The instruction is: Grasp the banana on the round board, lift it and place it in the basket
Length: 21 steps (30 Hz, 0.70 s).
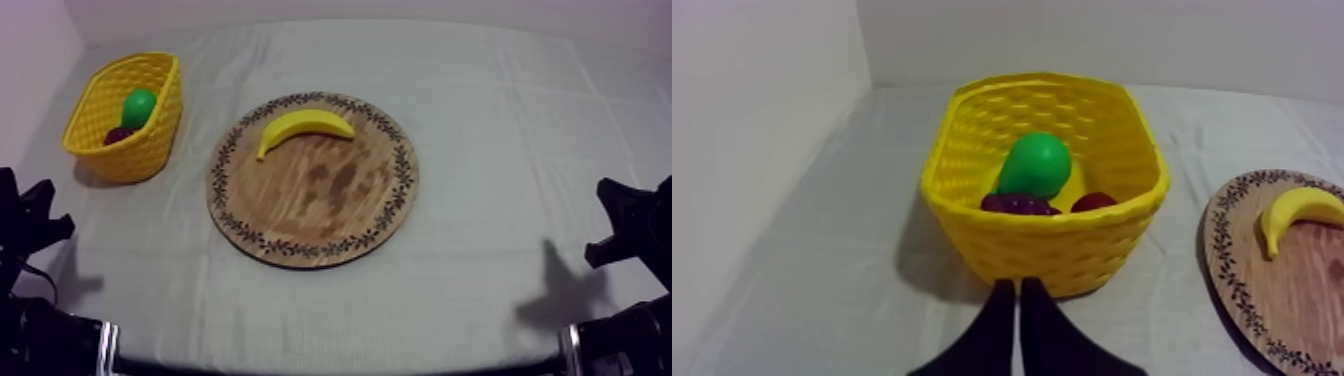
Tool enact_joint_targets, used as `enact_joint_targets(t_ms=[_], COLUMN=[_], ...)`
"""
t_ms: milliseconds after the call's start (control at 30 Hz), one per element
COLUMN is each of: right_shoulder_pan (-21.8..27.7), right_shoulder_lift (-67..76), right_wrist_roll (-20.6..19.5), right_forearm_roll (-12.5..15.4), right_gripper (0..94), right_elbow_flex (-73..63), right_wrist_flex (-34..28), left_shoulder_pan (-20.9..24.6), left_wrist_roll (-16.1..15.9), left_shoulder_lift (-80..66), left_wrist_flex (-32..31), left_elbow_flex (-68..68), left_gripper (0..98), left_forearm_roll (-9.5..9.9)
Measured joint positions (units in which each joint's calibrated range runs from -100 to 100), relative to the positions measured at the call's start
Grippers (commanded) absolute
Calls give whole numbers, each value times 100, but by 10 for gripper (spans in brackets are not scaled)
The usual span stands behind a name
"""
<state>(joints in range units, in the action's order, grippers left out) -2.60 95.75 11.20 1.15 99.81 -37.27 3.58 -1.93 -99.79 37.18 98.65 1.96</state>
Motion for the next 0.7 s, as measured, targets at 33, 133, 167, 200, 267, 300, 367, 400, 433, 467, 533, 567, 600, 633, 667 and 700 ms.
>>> enact_joint_targets(t_ms=[33, 133, 167, 200, 267, 300, 367, 400, 433, 467, 533, 567, 600, 633, 667, 700], right_shoulder_pan=[0, 0, 0, 0, 0, 0, 0, 0, 0, 0, 0, 0, 0, 0, 0, 0], right_shoulder_lift=[0, 0, 0, 0, 0, 0, 0, 0, 0, 0, 0, 0, 0, 0, 0, 0], right_wrist_roll=[0, 0, 0, 0, 0, 0, 0, 0, 0, 0, 0, 0, 0, 0, 0, 0], right_forearm_roll=[0, 0, 0, 0, 0, 0, 0, 0, 0, 0, 0, 0, 0, 0, 0, 0], right_gripper=[3, 3, 3, 3, 3, 3, 3, 3, 3, 3, 3, 3, 3, 3, 3, 3], right_elbow_flex=[0, 0, 0, 0, 0, 0, 0, 0, 0, 0, 0, 0, 0, 0, 0, 0], right_wrist_flex=[0, 0, 0, 0, 0, 0, 0, 0, 0, 0, 0, 0, 0, 0, 0, 0], left_shoulder_pan=[6, 8, 12, 12, 26, 35, 44, 43, 43, 49, 57, 57, 62, 62, 62, 62], left_wrist_roll=[0, 6, 10, 10, 13, 17, 34, 43, 43, 43, 43, 43, 43, 46, 49, 49], left_shoulder_lift=[0, 0, 0, 0, 0, 0, 0, 0, 0, 0, 0, 0, 0, 0, 0, 0], left_wrist_flex=[0, 0, 0, 0, 0, 0, 0, 0, 0, 0, 0, 0, 0, 0, 0, 0], left_elbow_flex=[0, 0, 0, 0, 0, 0, 0, 0, 0, 0, 0, 0, 0, 0, 0, 0], left_gripper=[0, 0, 0, 0, 0, 0, 0, 0, 0, 0, 0, 0, 0, 0, 0, 0], left_forearm_roll=[0, 0, 0, 0, 0, 0, 0, 0, 0, 0, 0, 0, 0, 0, 0, 0])
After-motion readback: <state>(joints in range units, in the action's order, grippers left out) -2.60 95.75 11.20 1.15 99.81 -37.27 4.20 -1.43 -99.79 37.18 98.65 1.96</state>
